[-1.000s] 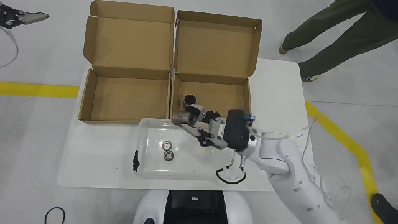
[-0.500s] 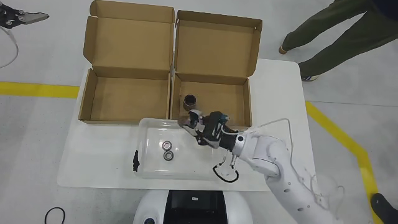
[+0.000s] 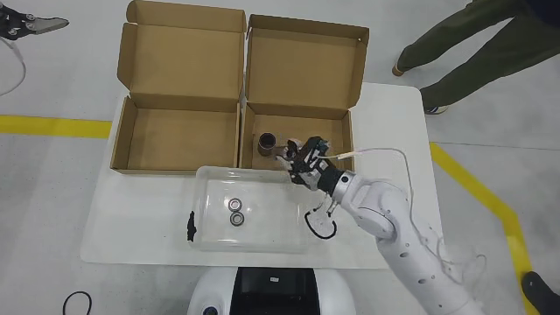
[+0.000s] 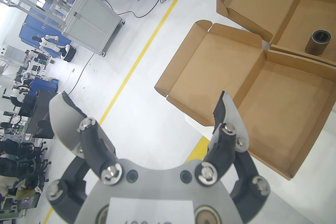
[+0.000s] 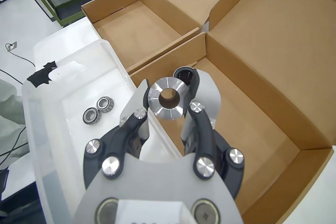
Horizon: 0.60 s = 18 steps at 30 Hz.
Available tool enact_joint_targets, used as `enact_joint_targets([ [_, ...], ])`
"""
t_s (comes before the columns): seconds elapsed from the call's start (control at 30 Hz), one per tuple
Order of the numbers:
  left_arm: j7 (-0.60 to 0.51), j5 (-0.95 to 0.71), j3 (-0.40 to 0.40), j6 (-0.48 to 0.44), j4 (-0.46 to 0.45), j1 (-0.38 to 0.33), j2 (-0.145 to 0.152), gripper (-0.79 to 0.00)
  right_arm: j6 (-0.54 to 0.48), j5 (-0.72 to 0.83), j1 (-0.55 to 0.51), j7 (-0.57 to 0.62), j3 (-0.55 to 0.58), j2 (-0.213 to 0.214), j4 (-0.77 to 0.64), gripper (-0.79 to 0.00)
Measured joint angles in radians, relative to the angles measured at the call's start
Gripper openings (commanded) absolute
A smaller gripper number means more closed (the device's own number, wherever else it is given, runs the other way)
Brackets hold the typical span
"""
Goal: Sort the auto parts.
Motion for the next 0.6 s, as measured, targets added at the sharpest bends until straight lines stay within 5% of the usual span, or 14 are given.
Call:
enact_joint_targets([
  [0.6, 0.000, 0.000, 0.000, 0.000, 0.000, 0.000, 0.000, 0.000, 0.174, 0.021, 0.146, 0.130, -0.066, -0.039, 0.203, -0.785],
])
